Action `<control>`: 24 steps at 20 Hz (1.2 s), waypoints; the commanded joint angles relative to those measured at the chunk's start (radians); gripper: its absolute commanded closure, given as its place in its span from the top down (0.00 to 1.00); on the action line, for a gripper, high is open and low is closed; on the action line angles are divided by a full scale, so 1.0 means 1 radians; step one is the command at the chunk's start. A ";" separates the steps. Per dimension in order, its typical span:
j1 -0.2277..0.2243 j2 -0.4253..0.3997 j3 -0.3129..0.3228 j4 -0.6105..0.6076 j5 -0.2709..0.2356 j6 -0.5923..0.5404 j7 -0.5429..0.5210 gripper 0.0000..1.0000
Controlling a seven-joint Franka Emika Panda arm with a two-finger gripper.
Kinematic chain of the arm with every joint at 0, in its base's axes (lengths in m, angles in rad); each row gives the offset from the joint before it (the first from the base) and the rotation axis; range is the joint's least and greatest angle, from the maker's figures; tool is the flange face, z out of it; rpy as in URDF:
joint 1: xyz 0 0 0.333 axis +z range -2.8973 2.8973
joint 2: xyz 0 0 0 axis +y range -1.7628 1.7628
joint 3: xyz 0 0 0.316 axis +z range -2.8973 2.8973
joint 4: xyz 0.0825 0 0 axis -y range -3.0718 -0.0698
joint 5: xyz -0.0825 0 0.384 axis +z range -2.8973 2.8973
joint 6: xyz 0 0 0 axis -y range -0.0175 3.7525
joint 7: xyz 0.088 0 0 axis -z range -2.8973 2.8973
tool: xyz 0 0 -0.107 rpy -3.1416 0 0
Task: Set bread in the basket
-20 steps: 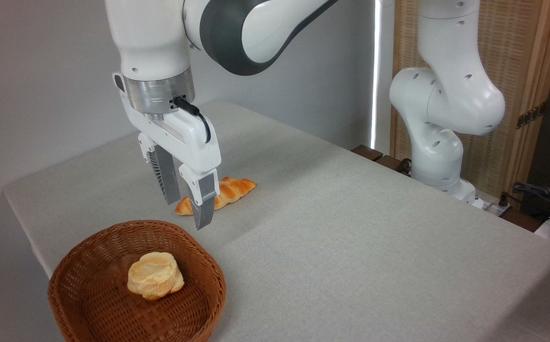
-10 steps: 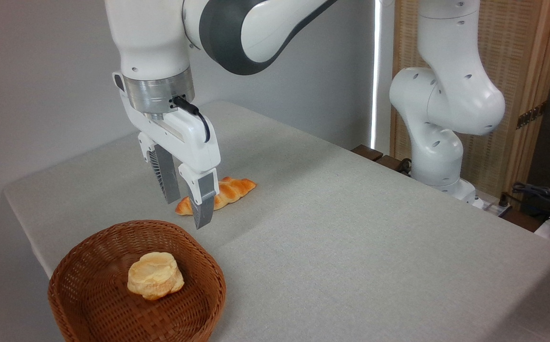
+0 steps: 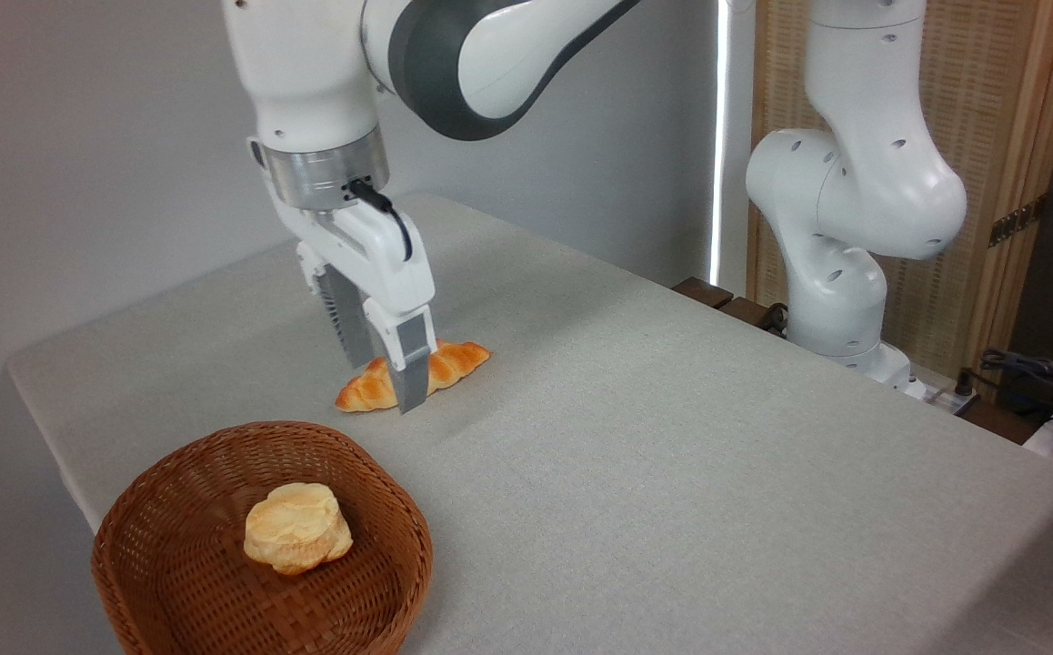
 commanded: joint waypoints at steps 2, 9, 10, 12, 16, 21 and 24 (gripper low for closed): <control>-0.070 -0.116 -0.003 -0.162 -0.010 0.089 0.026 1.00; -0.225 -0.181 -0.002 -0.321 -0.012 0.207 0.026 1.00; -0.240 -0.182 -0.002 -0.347 -0.012 0.239 0.026 1.00; -0.257 -0.181 -0.002 -0.377 -0.012 0.293 0.025 1.00; -0.263 -0.159 -0.003 -0.397 -0.012 0.341 0.026 1.00; -0.283 -0.118 -0.003 -0.395 -0.010 0.367 0.025 1.00; -0.285 -0.104 -0.005 -0.395 -0.010 0.392 0.023 1.00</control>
